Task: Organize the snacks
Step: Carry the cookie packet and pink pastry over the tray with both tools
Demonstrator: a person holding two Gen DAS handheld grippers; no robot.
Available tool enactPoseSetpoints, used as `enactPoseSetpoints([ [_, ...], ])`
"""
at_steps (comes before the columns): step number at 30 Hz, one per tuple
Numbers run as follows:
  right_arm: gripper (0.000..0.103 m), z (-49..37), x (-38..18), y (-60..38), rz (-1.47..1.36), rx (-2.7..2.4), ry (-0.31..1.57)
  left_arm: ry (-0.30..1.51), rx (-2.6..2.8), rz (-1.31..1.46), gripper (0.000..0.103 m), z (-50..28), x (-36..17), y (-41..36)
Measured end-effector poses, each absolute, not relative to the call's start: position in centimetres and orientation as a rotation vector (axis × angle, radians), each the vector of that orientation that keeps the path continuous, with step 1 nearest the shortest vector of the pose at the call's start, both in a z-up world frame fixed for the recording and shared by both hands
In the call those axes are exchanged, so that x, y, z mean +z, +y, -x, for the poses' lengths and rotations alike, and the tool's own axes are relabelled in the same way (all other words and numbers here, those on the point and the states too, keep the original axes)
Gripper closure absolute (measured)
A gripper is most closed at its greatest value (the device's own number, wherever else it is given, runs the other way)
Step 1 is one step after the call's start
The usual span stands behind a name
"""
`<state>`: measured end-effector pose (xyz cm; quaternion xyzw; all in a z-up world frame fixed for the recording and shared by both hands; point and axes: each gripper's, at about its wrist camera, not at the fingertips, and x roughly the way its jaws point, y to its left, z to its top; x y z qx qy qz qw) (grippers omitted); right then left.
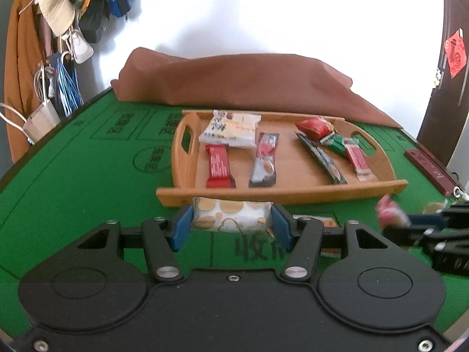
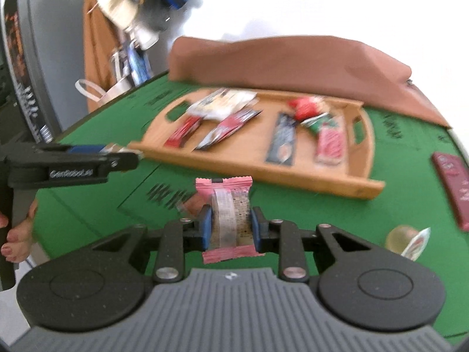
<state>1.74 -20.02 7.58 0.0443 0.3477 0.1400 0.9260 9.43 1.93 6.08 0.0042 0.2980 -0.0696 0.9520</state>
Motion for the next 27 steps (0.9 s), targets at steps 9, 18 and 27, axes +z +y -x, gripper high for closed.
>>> enactPoseSetpoints([
  [9, 0.071, -5.7, 8.7, -23.0, -0.098, 0.164, 0.661, 0.602, -0.153, 0.012, 0.047, -14.2, 7.3, 1.5],
  [18, 0.071, -10.5, 7.3, -23.9, -0.124, 0.041, 0.646, 0.616, -0.106, -0.057, 0.047, -19.3, 6.4, -0.4],
  [27, 0.071, -14.2, 4.5, -23.1, -0.129, 0.026, 0.728, 0.674, -0.095, -0.090, 0.047, -23.2, 3.9, -2.0],
])
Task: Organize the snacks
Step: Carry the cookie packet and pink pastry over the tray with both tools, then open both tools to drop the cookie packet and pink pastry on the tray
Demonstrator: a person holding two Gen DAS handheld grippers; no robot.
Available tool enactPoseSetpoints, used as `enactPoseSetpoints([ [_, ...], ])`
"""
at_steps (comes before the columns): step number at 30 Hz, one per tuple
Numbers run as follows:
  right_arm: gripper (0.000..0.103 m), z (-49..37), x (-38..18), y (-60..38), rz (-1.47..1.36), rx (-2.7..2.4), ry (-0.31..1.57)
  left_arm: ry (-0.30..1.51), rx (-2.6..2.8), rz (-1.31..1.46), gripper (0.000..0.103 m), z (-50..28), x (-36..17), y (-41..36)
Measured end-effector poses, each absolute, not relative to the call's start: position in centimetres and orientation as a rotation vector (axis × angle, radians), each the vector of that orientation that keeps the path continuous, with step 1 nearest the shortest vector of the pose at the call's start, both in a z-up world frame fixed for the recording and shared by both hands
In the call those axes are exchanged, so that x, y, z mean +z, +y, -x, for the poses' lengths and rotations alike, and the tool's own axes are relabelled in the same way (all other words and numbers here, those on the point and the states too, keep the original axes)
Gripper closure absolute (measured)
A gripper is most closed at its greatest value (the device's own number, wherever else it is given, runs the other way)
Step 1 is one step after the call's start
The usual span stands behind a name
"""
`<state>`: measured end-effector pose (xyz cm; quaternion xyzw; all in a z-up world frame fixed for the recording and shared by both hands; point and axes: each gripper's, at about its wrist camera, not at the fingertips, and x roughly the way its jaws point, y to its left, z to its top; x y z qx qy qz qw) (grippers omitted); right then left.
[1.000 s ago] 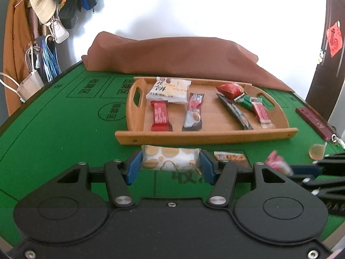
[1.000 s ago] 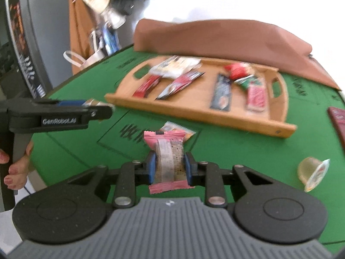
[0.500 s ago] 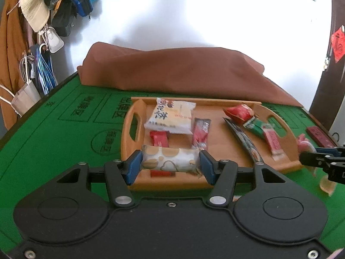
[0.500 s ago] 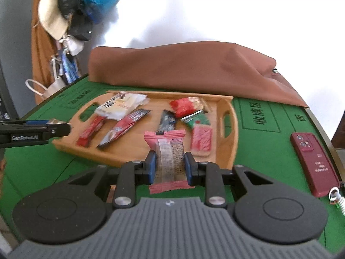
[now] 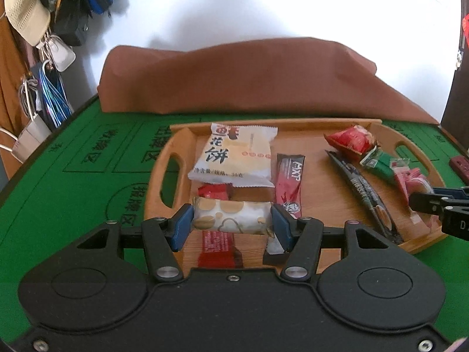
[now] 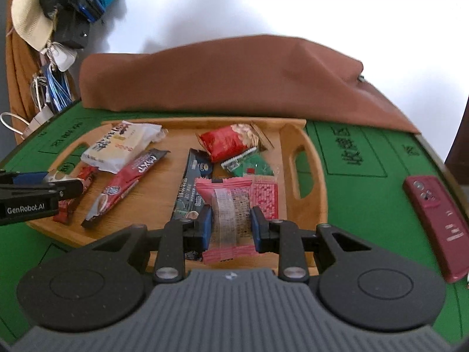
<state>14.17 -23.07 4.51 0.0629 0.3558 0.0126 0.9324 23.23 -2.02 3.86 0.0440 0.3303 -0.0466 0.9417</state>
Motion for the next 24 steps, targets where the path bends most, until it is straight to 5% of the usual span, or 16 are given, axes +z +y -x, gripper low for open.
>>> enactPoseSetpoints([
  [24, 0.070, -16.3, 3.2, -22.0, -0.107, 0.022, 0.752, 0.699, -0.093, -0.076, 0.047, -25.3, 2.1, -1.9],
])
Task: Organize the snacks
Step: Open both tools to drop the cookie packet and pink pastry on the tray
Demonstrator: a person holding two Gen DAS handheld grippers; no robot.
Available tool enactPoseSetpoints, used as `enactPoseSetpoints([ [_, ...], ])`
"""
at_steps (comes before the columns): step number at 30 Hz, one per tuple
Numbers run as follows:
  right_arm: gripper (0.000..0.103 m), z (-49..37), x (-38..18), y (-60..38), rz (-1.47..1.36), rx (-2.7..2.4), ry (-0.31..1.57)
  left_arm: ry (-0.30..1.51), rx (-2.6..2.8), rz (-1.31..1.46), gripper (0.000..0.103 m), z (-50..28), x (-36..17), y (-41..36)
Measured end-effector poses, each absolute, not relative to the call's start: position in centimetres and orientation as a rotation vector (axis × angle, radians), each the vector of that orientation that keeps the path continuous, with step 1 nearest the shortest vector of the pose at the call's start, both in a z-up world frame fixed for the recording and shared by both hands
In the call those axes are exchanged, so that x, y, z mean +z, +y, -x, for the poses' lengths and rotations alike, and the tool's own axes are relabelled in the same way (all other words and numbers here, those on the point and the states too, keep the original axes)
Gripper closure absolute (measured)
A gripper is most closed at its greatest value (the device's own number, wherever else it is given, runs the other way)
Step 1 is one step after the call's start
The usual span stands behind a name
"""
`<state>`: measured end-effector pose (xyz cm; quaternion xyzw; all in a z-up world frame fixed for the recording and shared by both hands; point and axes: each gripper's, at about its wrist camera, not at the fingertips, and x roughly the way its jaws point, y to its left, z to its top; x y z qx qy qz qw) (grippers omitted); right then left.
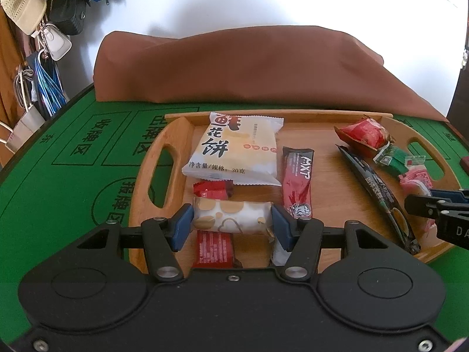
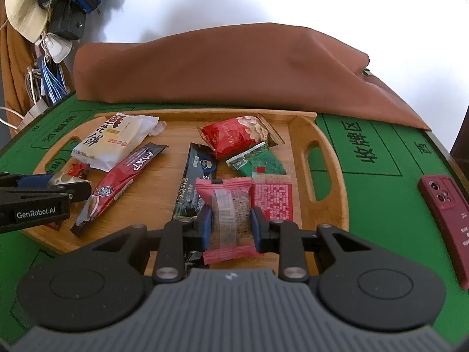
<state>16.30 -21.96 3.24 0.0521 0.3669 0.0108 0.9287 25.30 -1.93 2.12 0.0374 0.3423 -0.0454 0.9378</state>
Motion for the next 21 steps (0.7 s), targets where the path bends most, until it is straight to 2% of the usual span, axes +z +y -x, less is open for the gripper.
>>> enactPoseSetpoints([
  [6, 0.069, -16.4, 3.2, -21.9, -0.099, 0.029, 0.751, 0.691, -0.100, -0.092, 0.045, -25.2, 2.0, -2.2],
  [11, 0.065, -16.3, 3.2, -21.7, -0.099, 0.049, 0.746, 0.686, -0.097, -0.103, 0.039, -25.1, 1.9, -2.5],
  [12, 0.063, -16.2, 3.2, -21.6, -0.097, 0.054, 0.745, 0.685, -0.097, -0.105, 0.038, -25.0, 1.9, -2.5],
  [14, 0.049, -16.0, 3.3, -21.5, -0.089, 0.056, 0.736, 0.682, -0.099, -0.108, 0.032, -24.9, 1.9, -2.6],
  [17, 0.043, -15.6, 3.6, -21.3, -0.082, 0.067, 0.723, 0.670, -0.105, -0.114, 0.021, -24.4, 2.2, -2.6],
  [21, 0.034, -14.9, 4.1, -21.4, -0.083, 0.086, 0.713, 0.655, -0.115, -0.108, 0.012, -23.7, 2.8, -2.6],
])
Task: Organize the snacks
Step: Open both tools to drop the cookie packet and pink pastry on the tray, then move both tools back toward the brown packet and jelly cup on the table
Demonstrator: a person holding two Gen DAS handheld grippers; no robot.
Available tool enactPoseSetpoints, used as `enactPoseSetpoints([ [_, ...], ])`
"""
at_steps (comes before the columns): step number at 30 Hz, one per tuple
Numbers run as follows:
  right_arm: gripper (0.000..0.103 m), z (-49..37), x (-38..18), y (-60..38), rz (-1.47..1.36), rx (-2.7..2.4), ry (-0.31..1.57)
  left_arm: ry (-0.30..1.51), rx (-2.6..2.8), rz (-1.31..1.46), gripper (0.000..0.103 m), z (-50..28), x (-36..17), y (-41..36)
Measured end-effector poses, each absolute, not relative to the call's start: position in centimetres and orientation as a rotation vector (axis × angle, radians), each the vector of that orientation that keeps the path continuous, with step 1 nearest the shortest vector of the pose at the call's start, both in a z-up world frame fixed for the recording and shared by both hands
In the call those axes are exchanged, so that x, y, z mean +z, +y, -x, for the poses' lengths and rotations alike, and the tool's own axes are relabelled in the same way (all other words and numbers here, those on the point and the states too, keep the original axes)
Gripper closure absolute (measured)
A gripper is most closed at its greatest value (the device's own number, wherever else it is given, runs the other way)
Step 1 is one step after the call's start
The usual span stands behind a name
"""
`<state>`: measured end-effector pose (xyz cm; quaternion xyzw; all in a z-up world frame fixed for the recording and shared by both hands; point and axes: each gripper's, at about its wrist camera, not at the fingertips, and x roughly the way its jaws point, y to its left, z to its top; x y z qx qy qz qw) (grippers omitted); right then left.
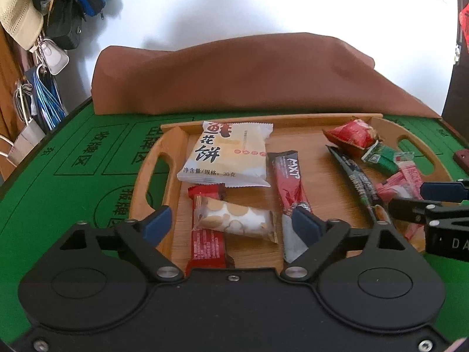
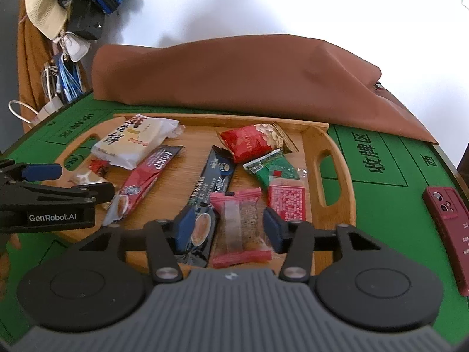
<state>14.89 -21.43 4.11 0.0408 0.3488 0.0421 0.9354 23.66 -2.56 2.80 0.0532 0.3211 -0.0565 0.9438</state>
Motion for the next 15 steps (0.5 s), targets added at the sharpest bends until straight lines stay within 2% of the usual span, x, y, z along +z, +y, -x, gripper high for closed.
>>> enactPoseSetpoints([
  [4, 0.026, -14.0, 4.7, -21.6, -0.075, 0.094, 0.695, 0.635, -0.119, -0.114, 0.004, -22.5, 3.5, -2.6],
  [8, 0.019, -13.0, 5.1, -21.8, -0.073, 0.105, 0.685, 0.632, -0.129, -0.119, 0.002, -21.4, 3.9, -2.7],
  [15, 0.014, -11.1, 5.8, -21.5, -0.054, 0.132, 0.668, 0.619, -0.164, -0.102, 0.000, -18.7, 4.6, -3.0],
])
